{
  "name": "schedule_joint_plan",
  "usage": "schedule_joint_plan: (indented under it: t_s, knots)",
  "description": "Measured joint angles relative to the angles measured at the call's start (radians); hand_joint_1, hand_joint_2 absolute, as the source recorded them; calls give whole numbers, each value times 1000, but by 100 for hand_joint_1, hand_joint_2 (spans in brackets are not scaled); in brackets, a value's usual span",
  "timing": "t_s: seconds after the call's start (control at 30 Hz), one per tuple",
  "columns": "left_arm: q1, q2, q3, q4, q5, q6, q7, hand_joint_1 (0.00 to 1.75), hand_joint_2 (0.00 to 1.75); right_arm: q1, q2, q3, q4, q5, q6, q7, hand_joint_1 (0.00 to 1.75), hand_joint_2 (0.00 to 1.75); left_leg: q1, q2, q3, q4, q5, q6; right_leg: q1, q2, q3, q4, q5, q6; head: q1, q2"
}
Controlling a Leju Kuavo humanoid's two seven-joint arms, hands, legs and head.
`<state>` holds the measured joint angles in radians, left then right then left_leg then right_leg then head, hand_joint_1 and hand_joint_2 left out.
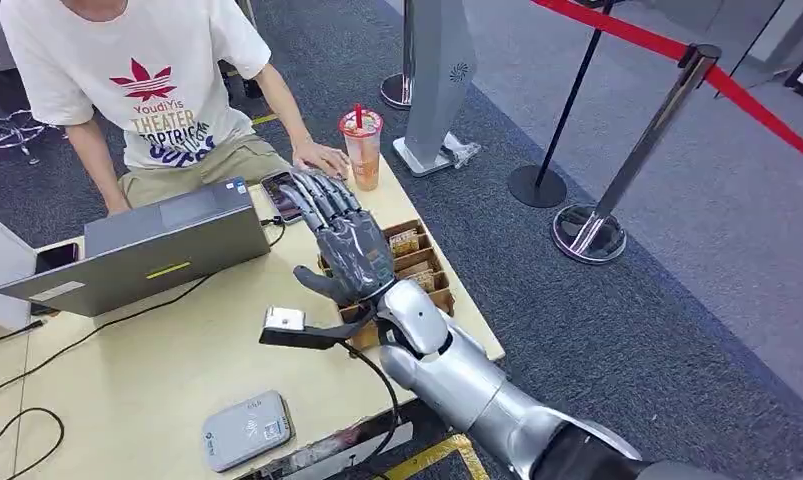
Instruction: Pass the card to the sensor for recognition and then transmit it.
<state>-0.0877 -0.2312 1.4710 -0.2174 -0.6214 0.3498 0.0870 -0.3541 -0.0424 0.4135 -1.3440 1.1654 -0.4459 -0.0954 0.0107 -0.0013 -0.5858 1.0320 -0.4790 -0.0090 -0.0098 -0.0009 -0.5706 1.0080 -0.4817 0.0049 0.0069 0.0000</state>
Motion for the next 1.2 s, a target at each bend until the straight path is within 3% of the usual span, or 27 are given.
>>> schedule_joint_plan:
  t_s: [0.63, 1.2]
  knots:
    - [-2, -27, 0, -3, 35, 32, -6, 0, 0, 67, -45, -56, -72, 40, 155, 67, 0, 175, 0, 0, 0, 0, 0, 0, 0, 0, 0, 0, 0, 0, 0, 0]
    - [-2, -33, 0, -11, 35, 30, -8, 0, 0, 116, -80, -109, -117, 40, 175, 98, 0, 175, 0, 0, 0, 0, 0, 0, 0, 0, 0, 0, 0, 0, 0, 0]
